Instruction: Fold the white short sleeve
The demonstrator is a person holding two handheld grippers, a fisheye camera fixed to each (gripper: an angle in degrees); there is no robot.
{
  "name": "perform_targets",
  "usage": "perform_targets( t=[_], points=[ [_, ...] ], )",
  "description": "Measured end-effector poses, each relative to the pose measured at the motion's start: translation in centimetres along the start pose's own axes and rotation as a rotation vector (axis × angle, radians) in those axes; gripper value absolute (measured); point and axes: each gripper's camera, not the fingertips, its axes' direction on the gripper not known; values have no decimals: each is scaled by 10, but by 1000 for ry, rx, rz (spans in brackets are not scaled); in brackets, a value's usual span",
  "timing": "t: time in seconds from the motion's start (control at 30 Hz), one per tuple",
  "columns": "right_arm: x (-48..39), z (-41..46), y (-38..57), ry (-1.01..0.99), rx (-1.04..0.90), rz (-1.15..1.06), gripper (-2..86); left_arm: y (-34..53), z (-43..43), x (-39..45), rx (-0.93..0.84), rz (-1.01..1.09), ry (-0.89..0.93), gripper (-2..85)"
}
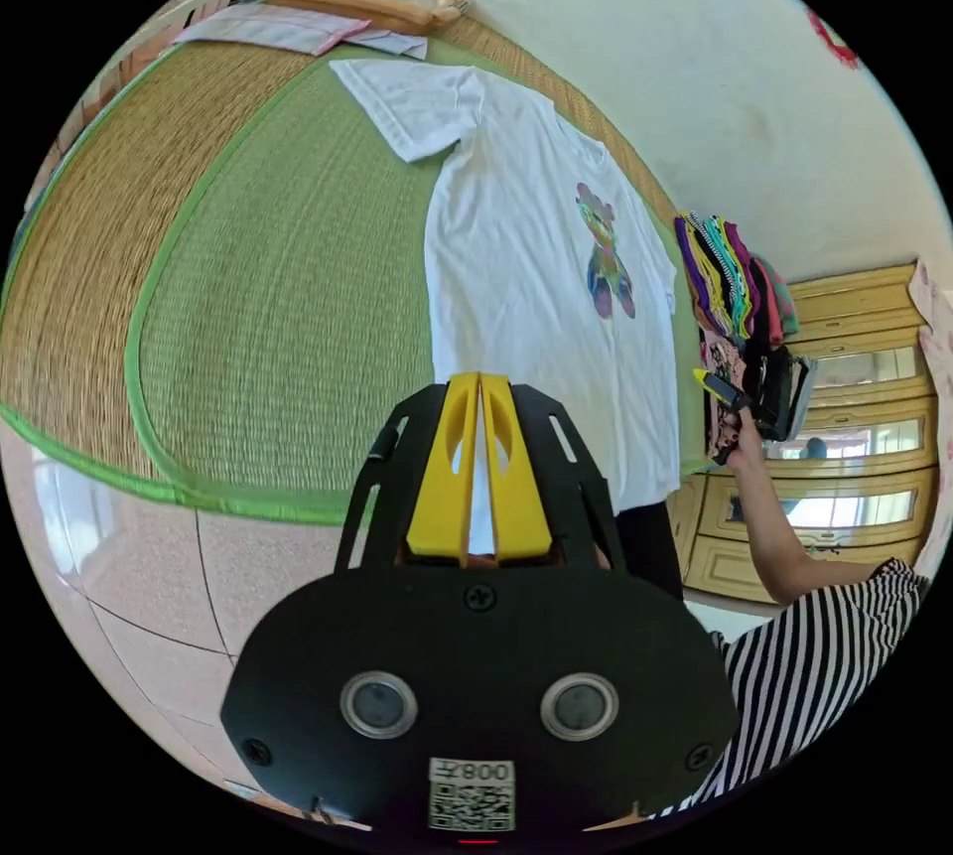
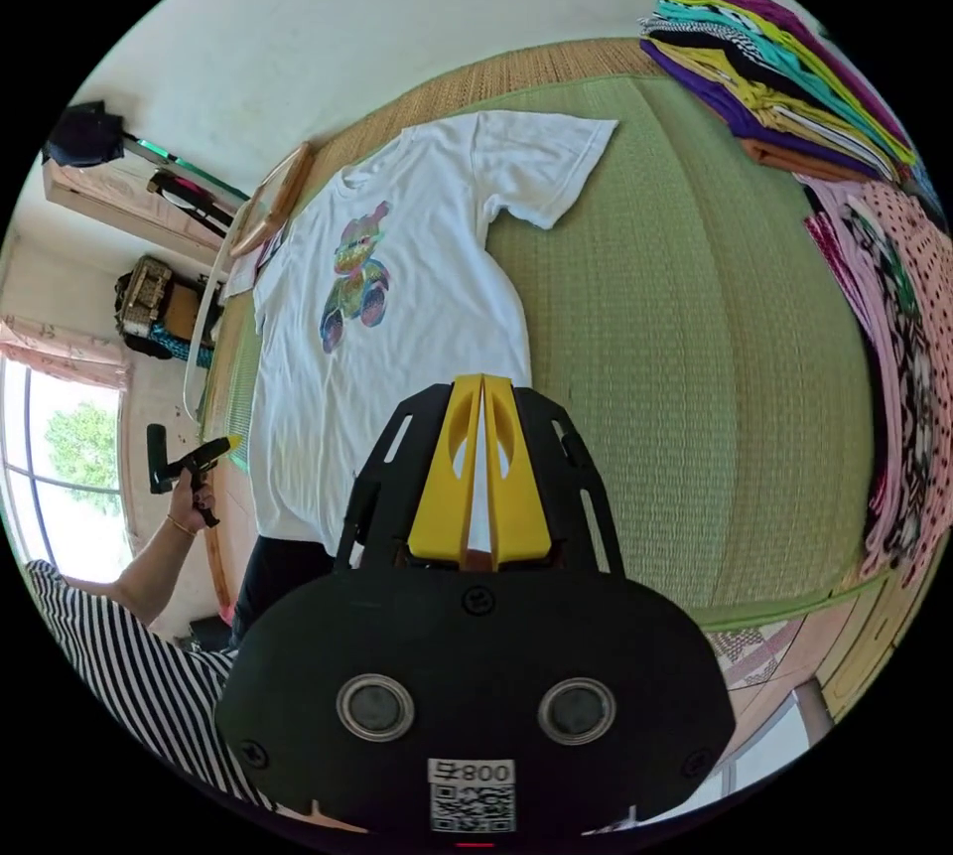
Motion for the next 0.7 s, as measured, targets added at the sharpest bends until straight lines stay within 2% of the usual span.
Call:
perform_targets(
  t=[0.3,0.47,0.53,0.7],
  points=[
    [68,-31,189,-58,-34,189,14,107,31,-60,-95,-170,235,101],
    [90,-32,261,-112,-26,254,56,119,55,-69,-130,-153,231,110],
    [94,-30,278,-115,-33,262,62,125,65,-75,-149,-155,178,107],
    [99,-20,318,-105,-66,260,68,149,80,-94,-139,-201,183,92]
  ],
)
